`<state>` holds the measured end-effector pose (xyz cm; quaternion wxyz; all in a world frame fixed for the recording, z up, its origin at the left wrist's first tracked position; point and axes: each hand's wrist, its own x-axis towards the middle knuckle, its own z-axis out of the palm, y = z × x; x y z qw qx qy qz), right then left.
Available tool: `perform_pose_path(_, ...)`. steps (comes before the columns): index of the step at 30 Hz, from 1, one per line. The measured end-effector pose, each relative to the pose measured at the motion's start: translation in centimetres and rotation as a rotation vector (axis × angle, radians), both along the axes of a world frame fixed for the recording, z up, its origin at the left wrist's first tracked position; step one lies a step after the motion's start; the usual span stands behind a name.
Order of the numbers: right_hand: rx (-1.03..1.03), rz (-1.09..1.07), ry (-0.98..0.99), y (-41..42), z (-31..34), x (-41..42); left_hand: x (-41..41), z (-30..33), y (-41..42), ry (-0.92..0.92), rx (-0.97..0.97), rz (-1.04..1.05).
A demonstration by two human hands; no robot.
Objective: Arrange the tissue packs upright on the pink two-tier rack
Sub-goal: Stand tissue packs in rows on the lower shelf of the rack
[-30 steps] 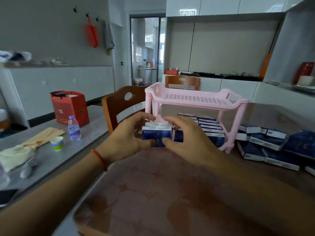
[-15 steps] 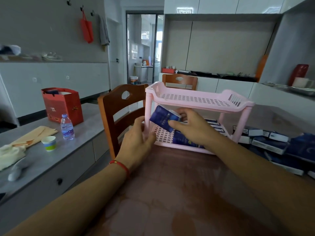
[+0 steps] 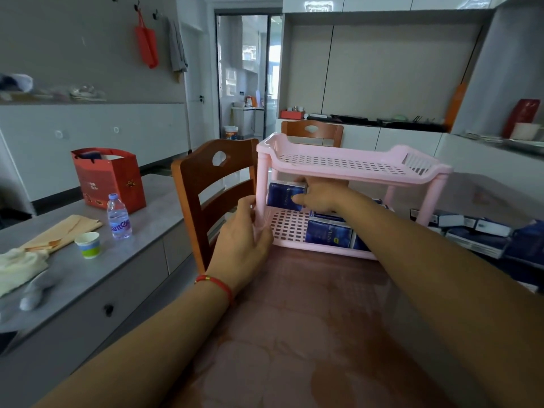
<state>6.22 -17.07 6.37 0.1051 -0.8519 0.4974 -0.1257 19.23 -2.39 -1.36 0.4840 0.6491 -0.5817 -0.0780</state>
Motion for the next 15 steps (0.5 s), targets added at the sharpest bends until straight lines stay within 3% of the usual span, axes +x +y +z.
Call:
perform_pose_path(5, 0.006, -0.075, 0.126, -0.9, -0.2, 0.0, -0.1, -0.1, -0.1, -0.017, -0.001, 0.001)
perform_pose_path(15, -0.027, -0.023, 0.143, -1.5, -0.5, 0.6, -0.2, 0.1, -0.1, -0.007, 0.006, 0.001)
